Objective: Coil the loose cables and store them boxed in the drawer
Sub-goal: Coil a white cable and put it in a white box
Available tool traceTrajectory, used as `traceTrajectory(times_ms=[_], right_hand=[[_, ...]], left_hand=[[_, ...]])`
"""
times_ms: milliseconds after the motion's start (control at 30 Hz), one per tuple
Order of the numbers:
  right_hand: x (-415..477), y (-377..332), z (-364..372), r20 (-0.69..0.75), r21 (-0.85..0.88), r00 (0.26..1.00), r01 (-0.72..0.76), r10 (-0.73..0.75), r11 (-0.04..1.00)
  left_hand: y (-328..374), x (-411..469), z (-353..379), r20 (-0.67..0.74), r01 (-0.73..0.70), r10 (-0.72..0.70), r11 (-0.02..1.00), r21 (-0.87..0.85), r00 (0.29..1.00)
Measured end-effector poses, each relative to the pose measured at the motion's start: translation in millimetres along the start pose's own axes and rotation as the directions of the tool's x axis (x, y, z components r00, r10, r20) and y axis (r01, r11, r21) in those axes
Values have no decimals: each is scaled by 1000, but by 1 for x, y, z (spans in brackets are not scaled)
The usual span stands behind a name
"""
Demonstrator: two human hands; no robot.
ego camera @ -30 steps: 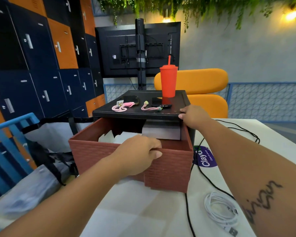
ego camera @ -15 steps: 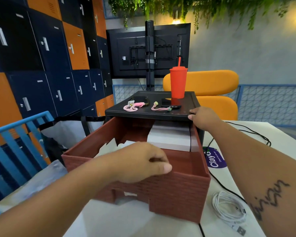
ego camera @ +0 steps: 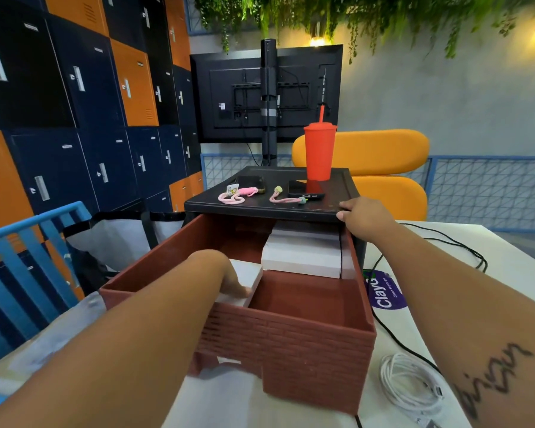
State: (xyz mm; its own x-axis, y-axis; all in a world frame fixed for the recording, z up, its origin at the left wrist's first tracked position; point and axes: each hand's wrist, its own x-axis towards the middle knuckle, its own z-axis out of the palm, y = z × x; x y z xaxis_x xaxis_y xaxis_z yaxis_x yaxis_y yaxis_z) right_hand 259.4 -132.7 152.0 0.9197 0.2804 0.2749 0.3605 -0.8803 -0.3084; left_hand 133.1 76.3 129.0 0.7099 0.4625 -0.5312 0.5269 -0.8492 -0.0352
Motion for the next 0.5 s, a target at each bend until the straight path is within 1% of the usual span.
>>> traceTrajectory(times_ms=[33, 100, 267, 367, 400, 433, 500], right_hand=[[0, 0, 0, 0, -3, 1000, 3, -3, 1000], [0, 0, 0, 2, -4, 1000, 7, -7, 1000], [-2, 0, 1, 1, 22, 1000, 7, -7, 1000], [-3, 2, 3, 7, -20, 1000, 24, -24, 999], [-5, 3, 4, 9, -19, 999, 35, -35, 999], [-5, 5, 6, 9, 8, 999, 45, -45, 999], [-7, 10, 10, 4, 128, 999, 43, -44, 991]], left_hand=[[-1, 0, 2, 7, 14, -14, 998, -59, 1000], [-2, 1, 4, -20, 14, -16, 993, -115, 1000], [-3, -5, 1, -187, -81, 41, 973, -215, 982], [-3, -10, -4, -192, -125, 44, 891, -437, 980], [-4, -11, -6, -214, -139, 39, 867, -479, 976], [-5, -12, -9, -238, -154, 30, 840, -521, 971], [-7, -17, -15, -280, -197, 25, 772, -604, 960]])
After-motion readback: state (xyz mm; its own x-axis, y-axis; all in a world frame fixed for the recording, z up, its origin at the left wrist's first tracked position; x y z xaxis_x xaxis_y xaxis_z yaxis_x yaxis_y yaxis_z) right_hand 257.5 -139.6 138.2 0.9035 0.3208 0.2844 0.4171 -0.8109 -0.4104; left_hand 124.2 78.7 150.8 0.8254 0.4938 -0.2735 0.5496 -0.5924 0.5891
